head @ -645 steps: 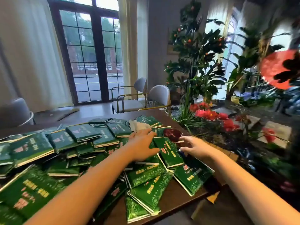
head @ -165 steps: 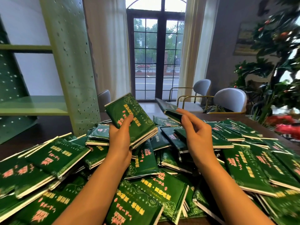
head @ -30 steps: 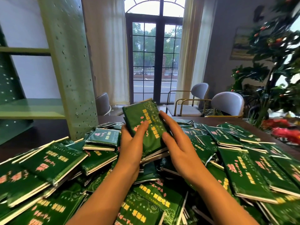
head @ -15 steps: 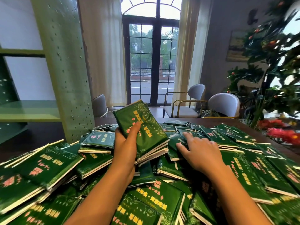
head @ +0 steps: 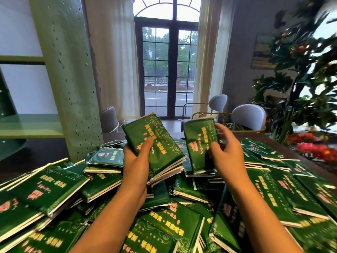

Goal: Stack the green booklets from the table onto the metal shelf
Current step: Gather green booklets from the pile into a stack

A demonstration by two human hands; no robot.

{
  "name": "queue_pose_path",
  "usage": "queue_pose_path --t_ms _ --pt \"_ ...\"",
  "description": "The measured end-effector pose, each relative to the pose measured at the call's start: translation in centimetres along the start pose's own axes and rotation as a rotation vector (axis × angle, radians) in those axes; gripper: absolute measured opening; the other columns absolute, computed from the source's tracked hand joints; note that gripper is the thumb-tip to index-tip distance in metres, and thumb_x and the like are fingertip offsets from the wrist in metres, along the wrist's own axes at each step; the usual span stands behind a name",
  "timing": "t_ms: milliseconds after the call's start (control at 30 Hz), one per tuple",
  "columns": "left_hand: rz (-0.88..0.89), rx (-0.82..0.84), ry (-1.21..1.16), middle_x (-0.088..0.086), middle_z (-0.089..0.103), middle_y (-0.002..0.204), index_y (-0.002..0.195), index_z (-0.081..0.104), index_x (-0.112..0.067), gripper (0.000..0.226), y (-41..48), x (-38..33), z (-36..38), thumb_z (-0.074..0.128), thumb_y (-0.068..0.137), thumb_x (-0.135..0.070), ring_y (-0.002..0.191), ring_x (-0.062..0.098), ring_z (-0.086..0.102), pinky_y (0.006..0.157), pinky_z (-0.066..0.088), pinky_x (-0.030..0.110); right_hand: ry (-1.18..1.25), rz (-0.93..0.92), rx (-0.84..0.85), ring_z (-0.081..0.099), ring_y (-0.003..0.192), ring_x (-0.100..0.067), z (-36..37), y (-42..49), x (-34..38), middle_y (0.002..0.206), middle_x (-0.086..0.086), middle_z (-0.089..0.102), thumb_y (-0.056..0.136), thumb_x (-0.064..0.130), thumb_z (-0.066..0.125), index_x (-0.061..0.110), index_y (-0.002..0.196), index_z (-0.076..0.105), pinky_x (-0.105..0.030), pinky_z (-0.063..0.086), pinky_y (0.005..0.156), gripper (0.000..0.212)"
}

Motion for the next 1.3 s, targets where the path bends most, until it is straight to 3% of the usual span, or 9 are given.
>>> queue_pose_path --t_ms 100,267,367,433,533,667,900,1133,1300 --pt "0.007 0.011 0.023 0.005 0.069 0.114 0.119 0.053 -0.024 0.032 0.0 0.0 0.0 0.062 0.089 -0.027 0.102 0.025 0.067 0.092 0.053 0.045 0.359 0.131 -0.050 0.060 0.066 0.000 0.1 -0.1 0.5 0.104 0.001 0.061 0.089 -0.005 0.046 0.025 0.127 0.051 -0.022 0.054 0.060 0.048" --pt "0.019 0.059 0.089 0.001 0.070 0.110 0.124 0.052 -0.021 0.037 -0.2 0.0 0.1 0.062 0.088 -0.025 0.092 0.016 0.070 0.069 0.056 0.026 0.529 0.168 0.034 0.064 0.099 -0.008 1.1 -0.7 0.8 0.119 -0.003 0.060 0.088 0.005 0.059 0.032 0.121 0.058 -0.027 0.053 0.079 0.043" --pt "0.010 0.085 0.099 0.002 0.070 0.111 0.122 0.054 -0.023 0.048 -0.4 0.0 0.3 0.068 0.078 -0.035 0.096 0.019 0.069 0.083 0.055 0.036 0.512 0.044 -0.014 0.064 0.091 0.004 1.7 -1.7 1.7 0.115 0.001 0.062 0.091 -0.003 0.053 0.026 0.116 0.063 -0.019 0.053 0.077 0.040" --pt "0.013 0.090 0.115 -0.001 0.071 0.112 0.123 0.054 -0.025 0.075 -0.6 -0.1 0.4 0.073 0.057 -0.054 0.101 0.020 0.068 0.093 0.052 0.043 0.467 -0.051 -0.079 0.062 0.096 -0.003 2.0 -2.3 2.1 0.112 -0.001 0.061 0.091 -0.004 0.053 0.029 0.108 0.066 -0.024 0.052 0.086 0.040" --pt "0.012 0.082 0.123 -0.002 0.070 0.114 0.125 0.054 -0.027 0.100 -0.7 -0.2 0.5 0.080 0.039 -0.071 0.105 0.021 0.067 0.098 0.048 0.048 0.402 -0.115 -0.079 0.056 0.096 -0.008 2.5 -2.9 2.3 0.109 -0.005 0.055 0.089 -0.003 0.056 0.032 0.106 0.065 -0.026 0.050 0.081 0.040" --pt "-0.004 0.110 0.100 0.000 0.072 0.110 0.121 0.054 -0.025 0.087 -0.6 0.1 0.4 0.074 0.044 -0.060 0.099 0.021 0.069 0.093 0.052 0.045 0.337 -0.196 0.060 0.051 0.097 0.004 3.2 -3.5 2.7 0.107 0.001 0.051 0.084 0.010 0.063 0.032 0.112 0.062 -0.010 0.042 0.082 0.035" --pt "-0.029 0.159 0.027 0.006 0.073 0.104 0.123 0.054 -0.017 0.071 -0.6 0.0 0.6 0.072 0.057 -0.034 0.085 0.019 0.072 0.067 0.059 0.032 0.147 -0.294 0.266 0.043 0.115 -0.002 3.8 -3.5 2.1 0.112 0.020 0.045 0.089 0.023 0.050 0.039 0.123 0.055 -0.013 0.033 0.099 0.038" --pt "0.024 -0.021 -0.075 0.004 0.070 0.114 0.126 0.054 -0.023 0.042 0.6 -0.6 -0.5 0.066 0.086 -0.026 0.099 0.023 0.069 0.087 0.055 0.043 0.221 -0.101 0.254 0.052 0.115 -0.003 3.1 -2.6 1.2 0.122 0.009 0.057 0.101 0.025 0.039 0.036 0.125 0.050 -0.006 0.039 0.089 0.029" --pt "0.054 -0.158 -0.162 0.006 0.068 0.119 0.132 0.050 -0.022 0.048 1.3 -1.5 -1.2 0.065 0.088 -0.029 0.101 0.024 0.068 0.091 0.054 0.047 -0.265 -0.067 0.405 0.046 0.122 -0.018 3.3 -2.7 0.3 0.126 0.000 0.059 0.099 0.031 0.041 0.027 0.135 0.047 -0.037 0.037 0.101 0.037"
Point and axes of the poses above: each hand's wrist, its own y-axis towards the middle knuckle, its own z-axis out of the palm, x = y × z, the point moved 1 cm from there along y, towards the middle knuckle
